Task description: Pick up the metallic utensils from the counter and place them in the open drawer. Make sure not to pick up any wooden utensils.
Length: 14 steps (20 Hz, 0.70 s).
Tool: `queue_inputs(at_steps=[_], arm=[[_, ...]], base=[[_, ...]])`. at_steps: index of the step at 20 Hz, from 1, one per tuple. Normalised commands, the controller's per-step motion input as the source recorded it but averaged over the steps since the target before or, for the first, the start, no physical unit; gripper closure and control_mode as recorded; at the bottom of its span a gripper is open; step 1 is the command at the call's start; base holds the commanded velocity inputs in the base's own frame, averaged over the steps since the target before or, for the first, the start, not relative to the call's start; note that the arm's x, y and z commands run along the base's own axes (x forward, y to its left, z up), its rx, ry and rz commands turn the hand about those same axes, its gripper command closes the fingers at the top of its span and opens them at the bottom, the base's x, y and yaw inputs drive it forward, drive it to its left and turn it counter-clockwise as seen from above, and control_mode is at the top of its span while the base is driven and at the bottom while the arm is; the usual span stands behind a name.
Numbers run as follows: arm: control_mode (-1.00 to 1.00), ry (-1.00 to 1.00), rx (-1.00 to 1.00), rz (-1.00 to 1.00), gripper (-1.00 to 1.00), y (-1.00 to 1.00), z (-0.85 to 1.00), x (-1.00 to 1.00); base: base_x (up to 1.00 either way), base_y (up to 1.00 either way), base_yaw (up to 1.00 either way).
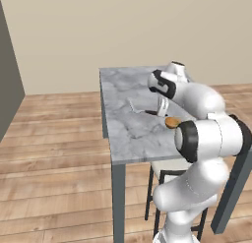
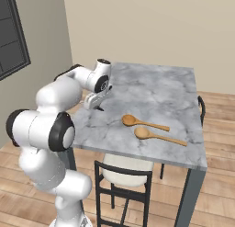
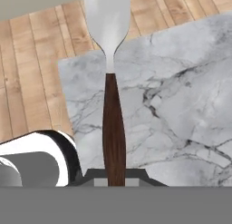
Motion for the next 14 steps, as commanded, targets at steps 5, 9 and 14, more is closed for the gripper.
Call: queue_inputs(at_steps=[5, 9, 14], arm=[[-1.0, 0.0, 0.0, -0.06, 1.0, 0.0, 0.41, -0.6], [-1.0, 0.0, 0.0, -0.1, 1.0, 0.0, 0.34, -0.66], [1.0, 0.0, 0.0, -0.06, 1.0, 0.0, 0.13, -0.28]], base=[[0.0, 0.0, 0.0], [0.0, 0.0, 0.0], [-0.43, 0.0, -0.12]])
